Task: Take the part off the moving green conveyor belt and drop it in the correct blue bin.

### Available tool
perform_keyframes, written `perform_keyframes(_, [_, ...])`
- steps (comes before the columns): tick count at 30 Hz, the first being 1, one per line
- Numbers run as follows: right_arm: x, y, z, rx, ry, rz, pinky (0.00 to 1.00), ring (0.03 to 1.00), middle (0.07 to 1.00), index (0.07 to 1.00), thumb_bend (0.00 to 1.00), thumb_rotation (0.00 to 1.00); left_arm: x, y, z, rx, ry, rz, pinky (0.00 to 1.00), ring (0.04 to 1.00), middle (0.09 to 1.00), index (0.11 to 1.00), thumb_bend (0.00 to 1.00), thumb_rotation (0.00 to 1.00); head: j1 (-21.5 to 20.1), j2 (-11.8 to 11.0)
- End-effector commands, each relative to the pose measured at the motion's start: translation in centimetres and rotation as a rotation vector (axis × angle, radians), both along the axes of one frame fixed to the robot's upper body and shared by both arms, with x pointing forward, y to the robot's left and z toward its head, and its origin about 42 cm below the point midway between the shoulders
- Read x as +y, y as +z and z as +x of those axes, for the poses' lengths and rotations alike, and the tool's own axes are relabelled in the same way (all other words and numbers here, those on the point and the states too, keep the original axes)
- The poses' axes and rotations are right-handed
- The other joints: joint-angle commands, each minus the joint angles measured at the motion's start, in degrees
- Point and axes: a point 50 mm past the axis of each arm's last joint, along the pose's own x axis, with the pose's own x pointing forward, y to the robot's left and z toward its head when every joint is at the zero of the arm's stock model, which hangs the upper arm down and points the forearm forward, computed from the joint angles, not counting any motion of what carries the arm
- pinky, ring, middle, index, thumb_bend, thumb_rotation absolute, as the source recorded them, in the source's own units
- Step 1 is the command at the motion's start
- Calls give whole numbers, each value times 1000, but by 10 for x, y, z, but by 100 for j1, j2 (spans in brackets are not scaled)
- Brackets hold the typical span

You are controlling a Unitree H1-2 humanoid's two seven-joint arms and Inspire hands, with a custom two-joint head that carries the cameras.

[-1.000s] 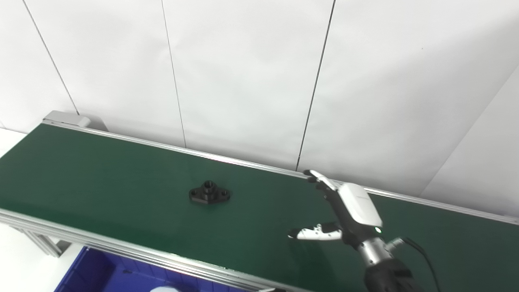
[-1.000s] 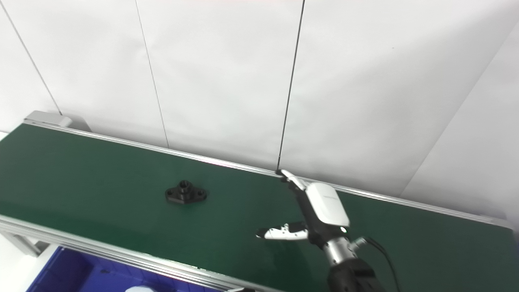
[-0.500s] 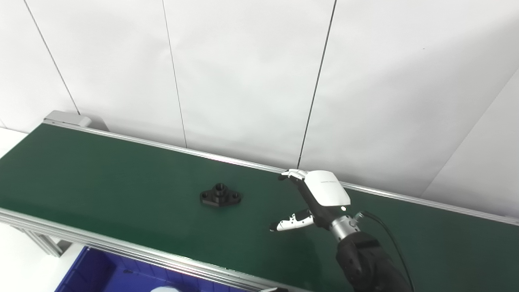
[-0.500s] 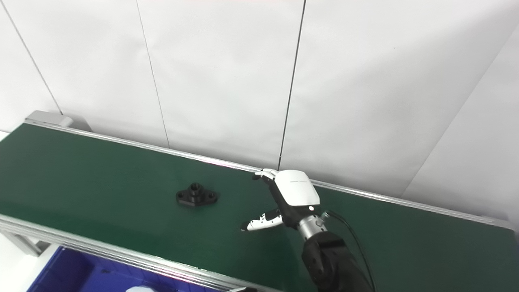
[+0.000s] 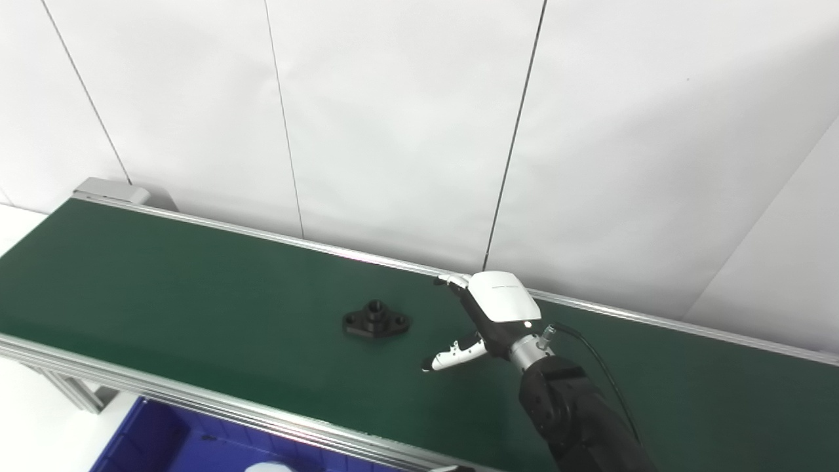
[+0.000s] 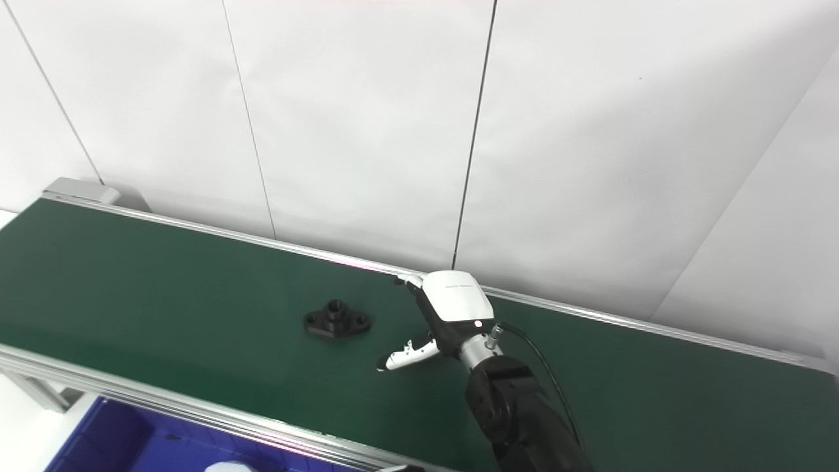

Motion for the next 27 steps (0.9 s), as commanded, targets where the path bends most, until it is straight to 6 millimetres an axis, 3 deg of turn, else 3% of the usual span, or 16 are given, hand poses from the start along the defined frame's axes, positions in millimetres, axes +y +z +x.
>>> perform_keyframes(1, [17,29,13,-58,4,26,669,805,863,854,990,536,-5,9,2,-47,7,-15,734,858,873,834,855,548,-3,5])
perform_keyframes(20, [44,5,22,30,-8,-24,551,725,811,844,1000,555,-11,13,-1,-47,1,-15,752,871,880,836,869,565,105,73])
perform_keyframes(27, [51,3,20,36,2,-26,578,738,818,841,997,537,-10,17,-4,-43,-5,-19,747,870,884,841,860,557,124,103])
